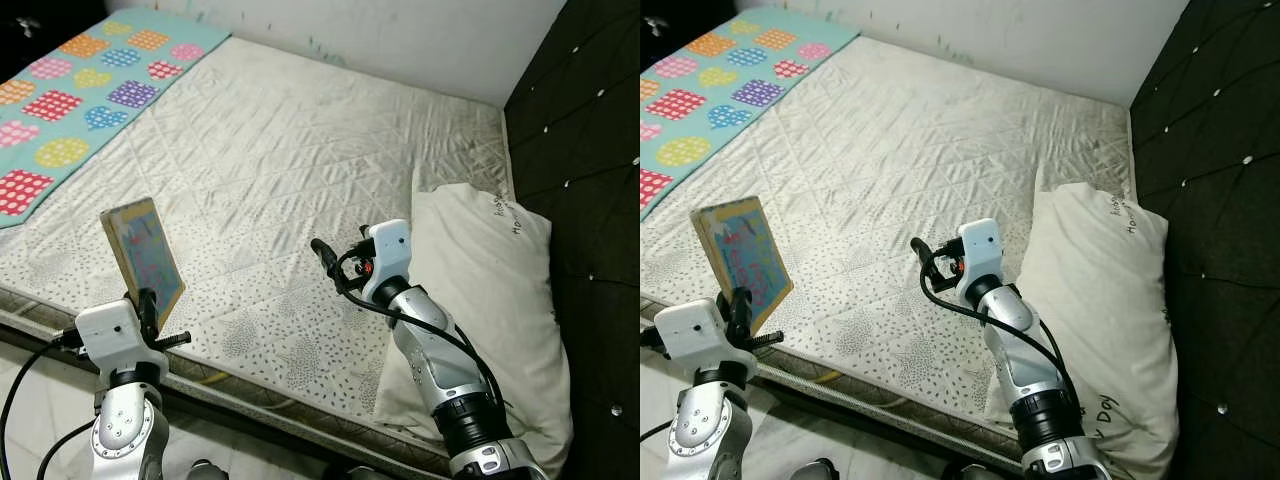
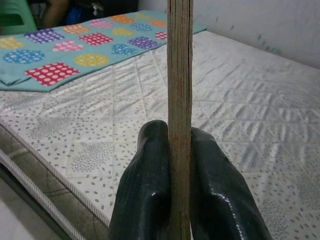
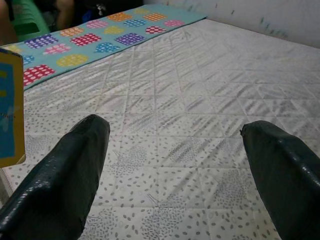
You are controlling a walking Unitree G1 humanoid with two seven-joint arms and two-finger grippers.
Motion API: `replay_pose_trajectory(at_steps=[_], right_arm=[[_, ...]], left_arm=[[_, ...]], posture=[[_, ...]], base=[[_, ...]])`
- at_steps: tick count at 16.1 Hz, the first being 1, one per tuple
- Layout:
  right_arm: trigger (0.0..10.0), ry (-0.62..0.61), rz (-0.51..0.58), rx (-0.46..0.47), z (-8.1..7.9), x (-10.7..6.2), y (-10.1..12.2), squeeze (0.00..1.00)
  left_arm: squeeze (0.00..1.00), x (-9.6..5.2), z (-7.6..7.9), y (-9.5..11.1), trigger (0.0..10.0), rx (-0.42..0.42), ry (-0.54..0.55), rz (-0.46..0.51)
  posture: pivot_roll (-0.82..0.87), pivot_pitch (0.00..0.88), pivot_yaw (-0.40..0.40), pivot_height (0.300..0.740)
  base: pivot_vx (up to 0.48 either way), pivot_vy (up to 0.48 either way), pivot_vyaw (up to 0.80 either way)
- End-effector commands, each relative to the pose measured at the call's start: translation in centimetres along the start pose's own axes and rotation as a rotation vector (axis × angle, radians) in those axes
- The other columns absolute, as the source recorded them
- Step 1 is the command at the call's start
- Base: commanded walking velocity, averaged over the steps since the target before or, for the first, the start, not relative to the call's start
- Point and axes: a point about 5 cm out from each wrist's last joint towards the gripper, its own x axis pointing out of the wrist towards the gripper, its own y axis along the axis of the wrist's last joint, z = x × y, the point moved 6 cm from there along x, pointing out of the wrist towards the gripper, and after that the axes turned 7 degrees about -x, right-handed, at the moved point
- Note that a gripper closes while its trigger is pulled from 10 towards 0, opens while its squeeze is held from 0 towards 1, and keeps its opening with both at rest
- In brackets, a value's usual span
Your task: Clean up the room
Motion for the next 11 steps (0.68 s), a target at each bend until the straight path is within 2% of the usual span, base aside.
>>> replay_pose_trajectory(at_steps=[1, 2, 3, 11], right_arm=[[10.0, -0.010, -0.010, -0.005, 0.6, -0.4, -0.3, 0.00], [10.0, -0.026, -0.024, 0.009, 1.0, -0.6, -0.6, 0.00], [10.0, -0.046, -0.038, 0.023, 1.6, -1.0, -0.9, 0.00], [10.0, -0.103, -0.046, 0.001, 3.3, -2.4, -1.1, 0.00]], left_arm=[[0.00, -0.1, 0.4, 1.0, 10.0, -0.016, -0.017, 0.033], [0.00, 0.0, 0.5, 0.9, 10.0, -0.019, -0.019, 0.031], [0.00, 0.1, 0.7, 0.9, 10.0, -0.029, -0.025, 0.027], [0.00, 0.3, 1.6, 0.4, 10.0, -0.074, -0.063, -0.010]], posture=[[-0.02, 0.111, -0.122, 0.740], [-0.02, 0.111, -0.122, 0.740], [-0.04, 0.116, -0.119, 0.740], [-0.07, 0.152, -0.104, 0.740]], base=[[0.000, 0.000, 0.00], [0.000, 0.000, 0.00], [0.000, 0.000, -0.80], [0.000, 0.000, -0.80]])
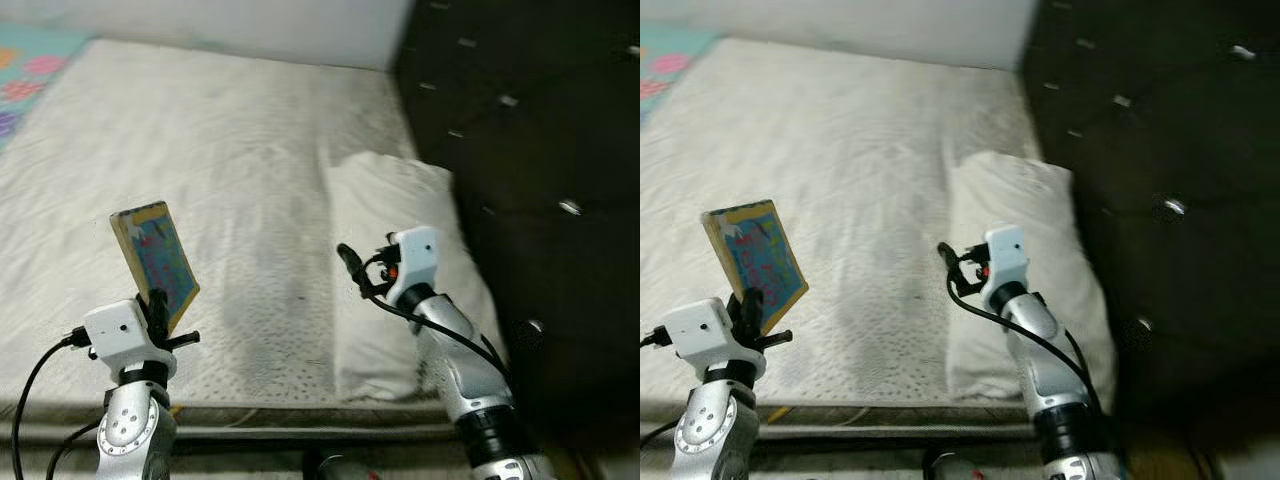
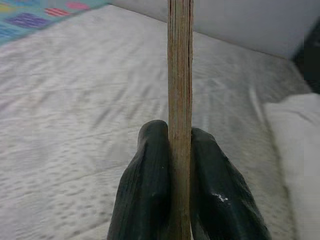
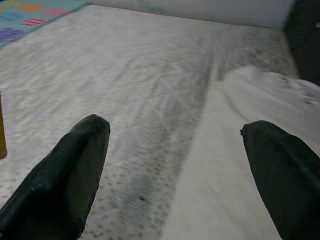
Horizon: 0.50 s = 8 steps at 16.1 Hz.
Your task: Clean up the room
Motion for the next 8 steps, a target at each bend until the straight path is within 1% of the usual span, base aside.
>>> replay_pose_trajectory(at_steps=[1, 6, 8], right_arm=[[10.0, -0.022, -0.003, -0.002, 0.61, -0.39, 0.08, 0.00], [10.0, -0.035, -0.012, -0.005, 0.95, -0.75, -0.03, 0.00], [10.0, -0.043, -0.017, -0.008, 1.16, -0.93, -0.16, 0.00]], left_arm=[[0.00, 0.10, 0.79, 0.74, 10.0, -0.017, -0.033, 0.021], [0.00, 0.04, 1.13, 0.30, 10.0, -0.045, -0.061, -0.012], [0.00, -0.20, 0.99, -0.17, 10.0, -0.072, -0.059, -0.040]], posture=[[-0.08, 0.157, -0.101, 0.740], [-0.08, 0.163, -0.098, 0.740], [-0.08, 0.163, -0.096, 0.740]], base=[[0.000, 0.000, -0.80], [0.000, 0.000, -0.80], [0.000, 0.000, -0.80]])
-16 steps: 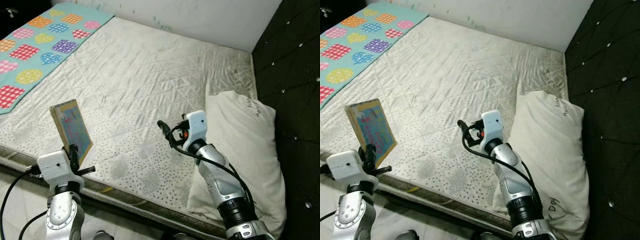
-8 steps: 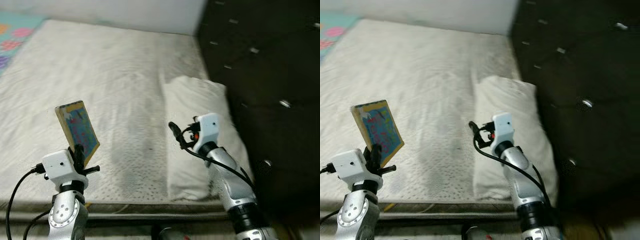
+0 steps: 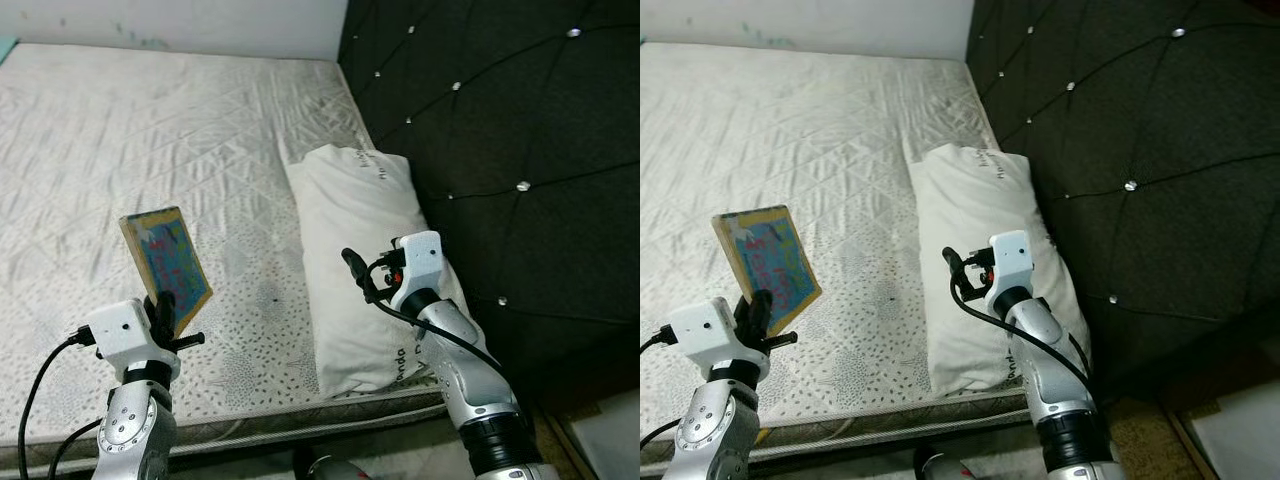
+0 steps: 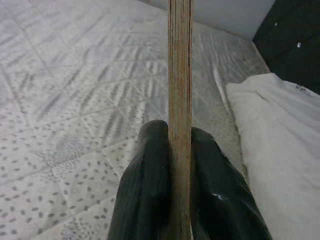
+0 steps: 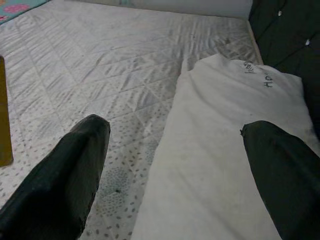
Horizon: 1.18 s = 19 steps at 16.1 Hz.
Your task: Clean up the room
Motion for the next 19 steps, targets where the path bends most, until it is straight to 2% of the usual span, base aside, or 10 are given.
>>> replay_pose_trajectory(at_steps=[1, 4, 10, 14, 19], right_arm=[[10.0, -0.026, -0.010, -0.003, 0.8, -0.4, -0.2, 0.00], [10.0, -0.040, -0.014, -0.007, 1.4, -0.7, -0.3, 0.00], [10.0, -0.050, -0.012, -0.005, 1.5, -0.7, -0.3, 0.00], [10.0, -0.051, -0.007, -0.001, 1.4, -0.6, -0.2, 0.00], [10.0, -0.069, 0.000, -0.005, 2.0, -0.6, -0.2, 0.00]], left_arm=[[0.00, -0.1, 0.7, 0.7, 10.0, -0.017, -0.031, 0.019], [0.00, -0.1, 1.1, 0.7, 10.0, -0.017, -0.055, 0.013], [0.00, 0.0, 1.5, 0.7, 10.0, -0.011, -0.075, 0.006], [0.00, 0.1, 1.5, 0.5, 10.0, 0.000, -0.081, 0.001], [0.00, 0.8, 2.7, 0.9, 10.0, -0.001, -0.128, 0.025]], posture=[[-0.08, 0.162, -0.096, 0.740], [-0.08, 0.154, -0.093, 0.740], [-0.08, 0.147, -0.087, 0.740], [-0.07, 0.132, -0.074, 0.740], [-0.09, 0.111, -0.063, 0.740]], base=[[0.000, 0.000, -0.80], [0.000, 0.000, -0.80], [0.000, 0.300, -0.73], [0.000, 0.000, 0.00], [0.000, 0.000, 0.00]])
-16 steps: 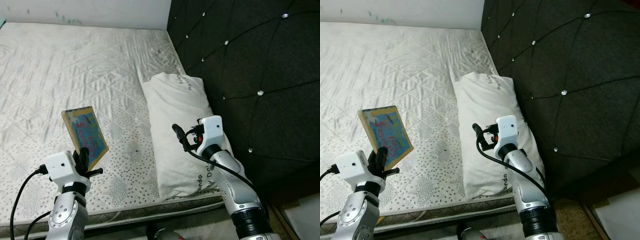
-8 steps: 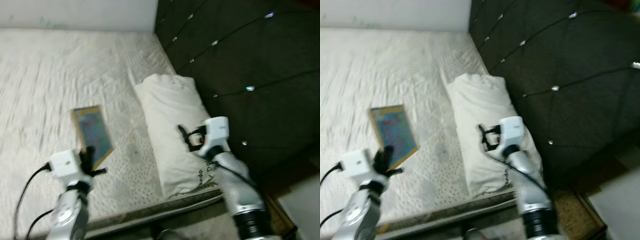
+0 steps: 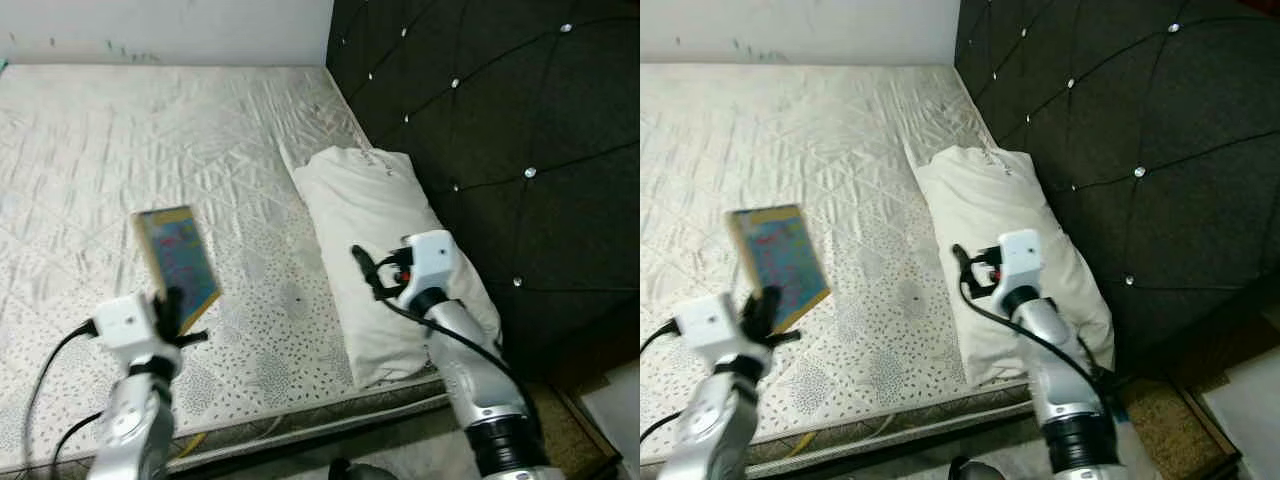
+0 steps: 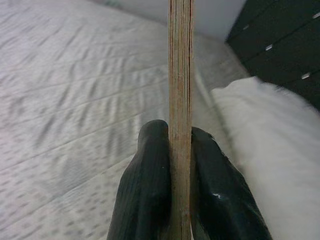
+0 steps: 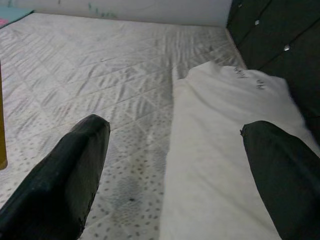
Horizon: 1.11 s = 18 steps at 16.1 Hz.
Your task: Clean up the room
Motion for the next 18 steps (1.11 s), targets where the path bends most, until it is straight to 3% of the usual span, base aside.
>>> replay_pose_trajectory(at_steps=[1, 6, 12, 15, 18], right_arm=[[10.0, -0.023, 0.000, 0.002, 0.8, -0.3, -0.2, 0.00], [10.0, -0.039, 0.033, -0.002, 1.4, 0.0, 0.5, 0.00], [10.0, -0.102, 0.088, -0.014, 2.8, -0.4, 1.5, 0.00], [10.0, -0.098, 0.065, -0.021, 2.7, -1.3, 0.7, 0.00], [10.0, -0.095, 0.044, -0.016, 2.7, -2.0, 0.0, 0.00]], left_arm=[[0.00, 0.3, 1.3, 0.6, 10.0, 0.008, -0.059, 0.035], [0.00, 0.7, 1.7, 0.7, 10.0, 0.018, -0.083, 0.054], [0.00, 3.0, 2.2, 1.8, 10.0, 0.081, -0.136, 0.085], [0.00, 2.6, 2.4, 0.8, 10.0, 0.046, -0.122, 0.064], [0.00, 1.3, 2.0, -0.3, 10.0, 0.032, -0.116, 0.033]], posture=[[-0.09, 0.104, -0.064, 0.740], [-0.09, 0.032, -0.054, 0.740], [-0.14, 0.000, 0.005, 0.740], [-0.14, 0.019, -0.006, 0.740], [-0.13, 0.063, -0.021, 0.740]], base=[[0.000, 0.000, 0.00], [0.000, 0.000, 0.00], [0.000, 0.000, 0.00], [0.000, 0.000, 0.00], [0.000, 0.000, 0.00]])
